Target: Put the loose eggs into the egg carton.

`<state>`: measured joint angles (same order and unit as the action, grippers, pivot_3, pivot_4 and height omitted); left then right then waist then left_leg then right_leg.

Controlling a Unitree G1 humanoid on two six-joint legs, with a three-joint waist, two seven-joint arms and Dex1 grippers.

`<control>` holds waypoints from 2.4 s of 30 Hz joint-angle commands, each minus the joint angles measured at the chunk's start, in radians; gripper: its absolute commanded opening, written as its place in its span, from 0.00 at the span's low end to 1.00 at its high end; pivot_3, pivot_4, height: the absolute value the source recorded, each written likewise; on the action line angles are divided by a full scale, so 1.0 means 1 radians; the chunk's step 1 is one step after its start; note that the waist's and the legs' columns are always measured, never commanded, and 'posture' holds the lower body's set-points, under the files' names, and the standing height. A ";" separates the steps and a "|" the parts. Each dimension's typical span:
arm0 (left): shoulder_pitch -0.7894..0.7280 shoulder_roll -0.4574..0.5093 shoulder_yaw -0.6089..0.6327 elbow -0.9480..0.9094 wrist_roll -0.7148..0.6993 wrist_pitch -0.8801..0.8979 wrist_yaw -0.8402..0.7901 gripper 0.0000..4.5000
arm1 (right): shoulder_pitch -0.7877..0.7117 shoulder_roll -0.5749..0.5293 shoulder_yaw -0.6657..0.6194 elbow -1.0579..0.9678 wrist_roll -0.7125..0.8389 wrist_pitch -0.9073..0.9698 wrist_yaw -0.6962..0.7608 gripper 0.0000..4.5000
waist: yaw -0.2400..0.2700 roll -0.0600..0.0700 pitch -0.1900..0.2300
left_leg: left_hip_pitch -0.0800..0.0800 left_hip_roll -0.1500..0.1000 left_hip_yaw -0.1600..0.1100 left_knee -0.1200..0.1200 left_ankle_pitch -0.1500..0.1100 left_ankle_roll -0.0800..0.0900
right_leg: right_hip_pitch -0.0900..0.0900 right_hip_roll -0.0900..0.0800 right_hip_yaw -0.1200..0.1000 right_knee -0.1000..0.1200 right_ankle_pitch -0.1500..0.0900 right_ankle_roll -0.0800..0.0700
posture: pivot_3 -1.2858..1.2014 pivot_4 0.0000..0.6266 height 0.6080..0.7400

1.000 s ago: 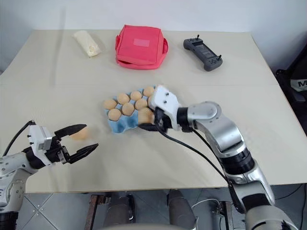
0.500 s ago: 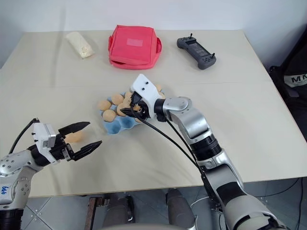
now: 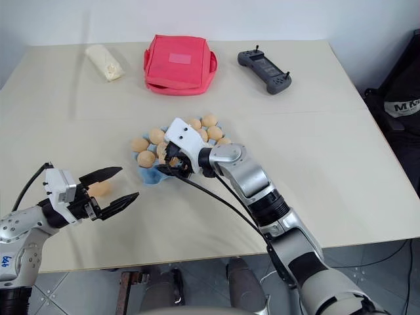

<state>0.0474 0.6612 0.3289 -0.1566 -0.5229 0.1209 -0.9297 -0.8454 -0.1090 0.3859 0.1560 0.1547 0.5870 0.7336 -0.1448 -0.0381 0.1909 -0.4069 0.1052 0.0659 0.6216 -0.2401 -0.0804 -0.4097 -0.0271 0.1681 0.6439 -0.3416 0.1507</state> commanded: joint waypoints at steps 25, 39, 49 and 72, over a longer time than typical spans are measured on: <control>0.018 -0.068 0.132 -0.271 0.046 0.183 0.461 1.00 | 0.145 -0.446 -0.328 -0.154 0.323 -0.196 0.582 1.00 | 0.005 0.000 0.000 | 0.001 0.000 0.000 0.000 0.000 0.000 | 0.002 0.000 0.001 -0.002 0.000 0.000 | 0.52 0.24 1.00; 0.039 -0.342 0.148 -0.695 0.040 0.735 1.044 1.00 | 0.053 -0.532 -0.256 0.134 0.283 -0.335 0.876 1.00 | 0.007 -0.001 0.001 | 0.004 -0.001 -0.004 0.009 -0.001 0.002 | 0.013 0.000 0.001 -0.006 0.002 0.005 | 0.52 0.24 1.00; -0.030 -0.344 0.134 -0.629 0.045 0.952 1.076 1.00 | 0.069 -0.518 -0.239 0.113 0.291 -0.313 0.844 1.00 | 0.008 -0.001 0.001 | 0.004 -0.003 -0.007 0.009 -0.001 0.002 | 0.015 0.000 0.000 -0.008 0.002 0.005 | 0.52 0.24 1.00; -0.123 -0.233 0.077 -0.501 0.117 0.894 0.932 0.46 | 0.120 -0.545 -0.283 0.040 0.296 -0.275 0.787 1.00 | 0.011 -0.001 0.001 | 0.003 -0.003 -0.008 0.007 -0.001 0.001 | 0.015 0.000 0.000 -0.011 0.003 0.005 | 0.52 0.24 1.00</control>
<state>-0.0520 0.4083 0.4031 -0.6158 -0.4215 1.0845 0.0294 -0.7273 -0.6330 0.1424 0.2200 0.4342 0.3120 1.5147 -0.1338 -0.0391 0.1920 -0.4039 0.1025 0.0584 0.6288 -0.2412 -0.0794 -0.3943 -0.0272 0.1679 0.6327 -0.3390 0.1556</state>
